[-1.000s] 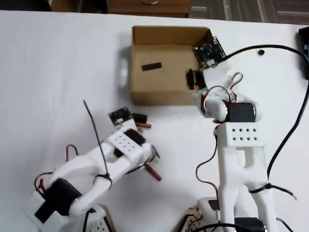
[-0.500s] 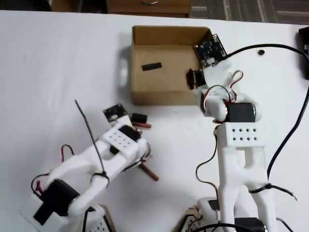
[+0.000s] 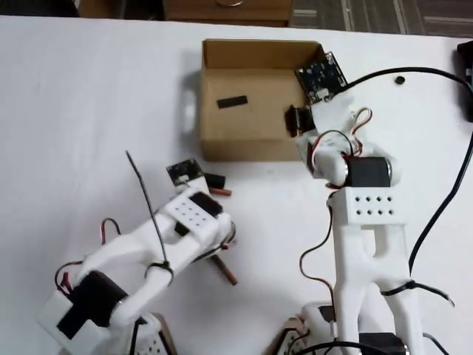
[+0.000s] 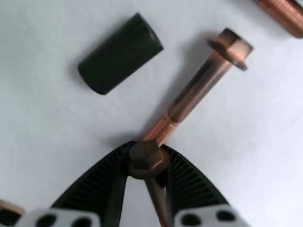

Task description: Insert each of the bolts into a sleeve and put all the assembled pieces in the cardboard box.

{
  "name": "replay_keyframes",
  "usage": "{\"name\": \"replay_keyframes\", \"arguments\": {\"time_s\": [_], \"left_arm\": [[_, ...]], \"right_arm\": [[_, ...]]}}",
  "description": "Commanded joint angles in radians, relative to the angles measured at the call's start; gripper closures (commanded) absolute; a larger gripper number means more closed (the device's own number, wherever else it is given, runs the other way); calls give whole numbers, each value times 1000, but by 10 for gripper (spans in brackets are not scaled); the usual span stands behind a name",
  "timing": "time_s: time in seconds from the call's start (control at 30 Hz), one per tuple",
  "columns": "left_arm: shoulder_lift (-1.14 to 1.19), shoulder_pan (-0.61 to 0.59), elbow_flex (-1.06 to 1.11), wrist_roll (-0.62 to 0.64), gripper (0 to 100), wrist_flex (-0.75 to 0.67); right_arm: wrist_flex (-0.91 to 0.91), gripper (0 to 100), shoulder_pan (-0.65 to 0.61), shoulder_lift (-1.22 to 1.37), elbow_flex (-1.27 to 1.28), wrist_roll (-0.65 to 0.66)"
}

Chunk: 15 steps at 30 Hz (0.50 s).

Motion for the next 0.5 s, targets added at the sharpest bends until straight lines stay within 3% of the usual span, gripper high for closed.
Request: {"name": "replay_keyframes", "arguments": {"time_s": [0.0,0.3,0.47], "left_arm": [[-9,14,-15,-8,976,23],[-9,15,-139,-46,976,175],[-3,15,-142,-140,972,146]], "right_arm": [[-19,978,1,-2,-58,9],[-16,978,-1,-2,-58,9],[-15,978,-28,-2,-58,9]]}}
